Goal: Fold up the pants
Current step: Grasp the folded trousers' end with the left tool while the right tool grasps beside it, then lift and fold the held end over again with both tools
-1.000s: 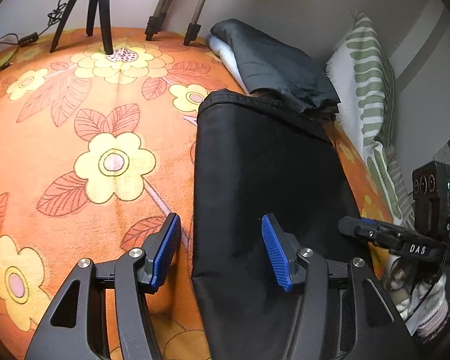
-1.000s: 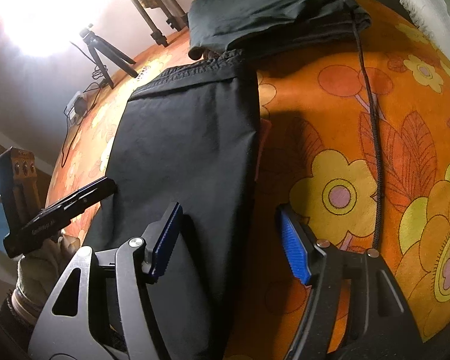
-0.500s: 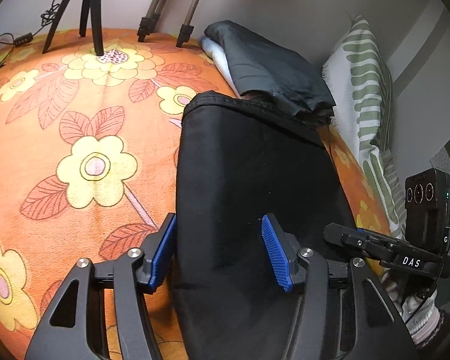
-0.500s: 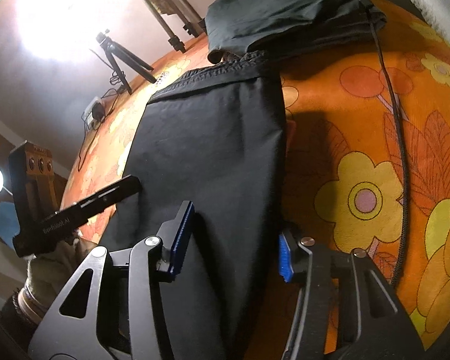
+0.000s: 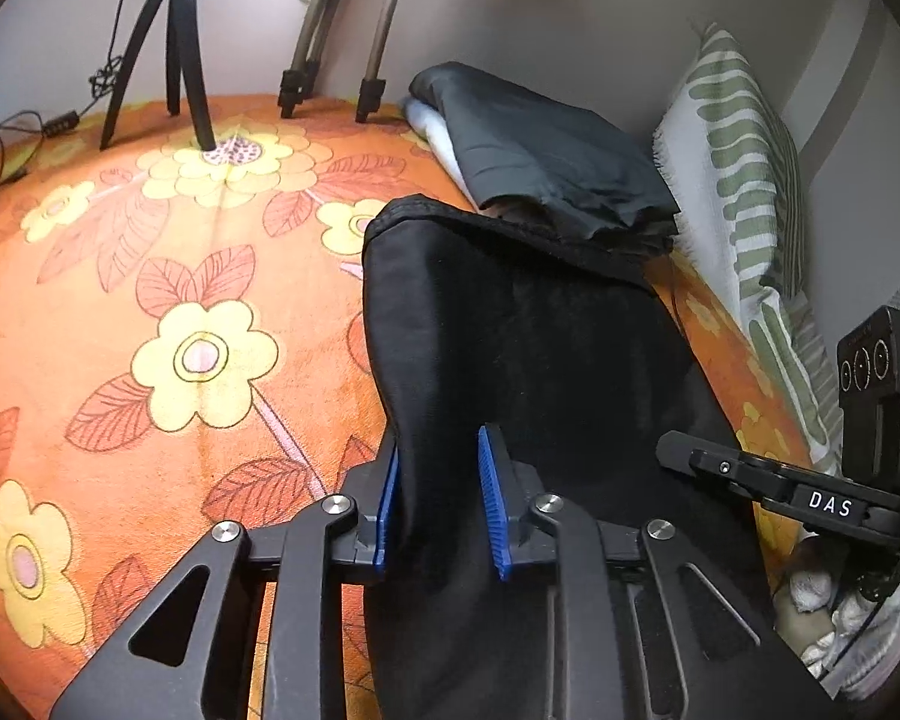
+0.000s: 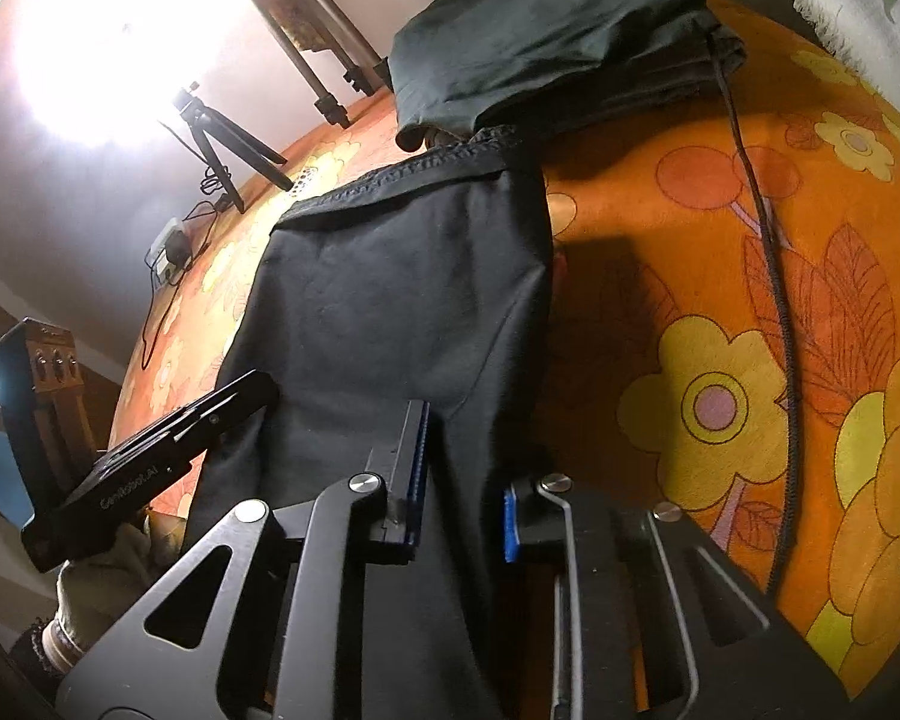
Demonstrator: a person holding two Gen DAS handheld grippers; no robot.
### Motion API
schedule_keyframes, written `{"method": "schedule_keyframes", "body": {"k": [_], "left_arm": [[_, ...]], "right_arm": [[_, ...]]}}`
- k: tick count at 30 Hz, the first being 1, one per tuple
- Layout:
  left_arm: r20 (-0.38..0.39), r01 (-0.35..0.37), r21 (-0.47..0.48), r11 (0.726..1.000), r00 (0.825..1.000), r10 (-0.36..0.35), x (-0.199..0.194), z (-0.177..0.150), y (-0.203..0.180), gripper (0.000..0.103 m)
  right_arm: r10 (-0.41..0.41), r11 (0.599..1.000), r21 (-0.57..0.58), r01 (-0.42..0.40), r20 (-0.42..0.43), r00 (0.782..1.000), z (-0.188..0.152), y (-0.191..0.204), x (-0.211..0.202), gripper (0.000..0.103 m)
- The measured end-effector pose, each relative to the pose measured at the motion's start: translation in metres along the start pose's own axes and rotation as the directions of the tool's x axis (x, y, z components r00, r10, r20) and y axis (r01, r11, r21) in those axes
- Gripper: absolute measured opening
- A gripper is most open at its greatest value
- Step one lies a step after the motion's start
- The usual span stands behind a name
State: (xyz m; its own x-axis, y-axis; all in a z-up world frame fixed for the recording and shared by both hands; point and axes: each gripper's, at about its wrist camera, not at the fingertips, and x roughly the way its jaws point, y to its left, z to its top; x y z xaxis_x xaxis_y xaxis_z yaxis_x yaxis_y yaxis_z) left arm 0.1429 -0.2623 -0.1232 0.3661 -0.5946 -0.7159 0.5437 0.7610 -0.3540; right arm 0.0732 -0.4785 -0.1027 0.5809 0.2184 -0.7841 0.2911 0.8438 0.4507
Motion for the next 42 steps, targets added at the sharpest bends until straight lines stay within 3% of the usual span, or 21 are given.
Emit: {"method": "schedule_keyframes", "body": {"k": [9,16,18,24,28,42], "left_arm": [[0.013,-0.005,0.013,1.0,1.0,0.005,-0.002,0.001,-0.003,0.02],[0.017,-0.01,0.03,1.0,1.0,0.01,-0.002,0.002,-0.009,0.02],[0.017,-0.008,0.024,1.0,1.0,0.008,-0.001,0.002,-0.008,0.02],[0.028,0.013,-0.002,1.0,1.0,-0.013,-0.005,0.003,-0.004,0.019],[0.041,0.022,0.007,1.0,0.999,-0.022,-0.01,0.004,-0.008,0.016],[0.09,0.037,0.051,0.998,0.995,-0.041,-0.027,0.006,-0.021,0.01]], "right_arm": [[-0.002,1.0,0.0,0.002,-0.004,1.0,0.001,0.001,0.003,0.021],[0.01,1.0,0.007,-0.01,-0.032,0.999,0.003,0.002,0.011,0.045],[-0.003,1.0,-0.022,0.002,-0.023,1.0,0.002,0.007,0.013,0.045],[0.008,1.0,0.02,-0.008,-0.007,1.0,0.005,0.002,0.01,0.025],[0.0,1.0,-0.005,0.0,0.008,1.0,0.006,0.009,0.0,0.018],[-0.039,0.994,-0.098,0.046,0.066,0.997,0.002,0.039,-0.023,0.014]]}}
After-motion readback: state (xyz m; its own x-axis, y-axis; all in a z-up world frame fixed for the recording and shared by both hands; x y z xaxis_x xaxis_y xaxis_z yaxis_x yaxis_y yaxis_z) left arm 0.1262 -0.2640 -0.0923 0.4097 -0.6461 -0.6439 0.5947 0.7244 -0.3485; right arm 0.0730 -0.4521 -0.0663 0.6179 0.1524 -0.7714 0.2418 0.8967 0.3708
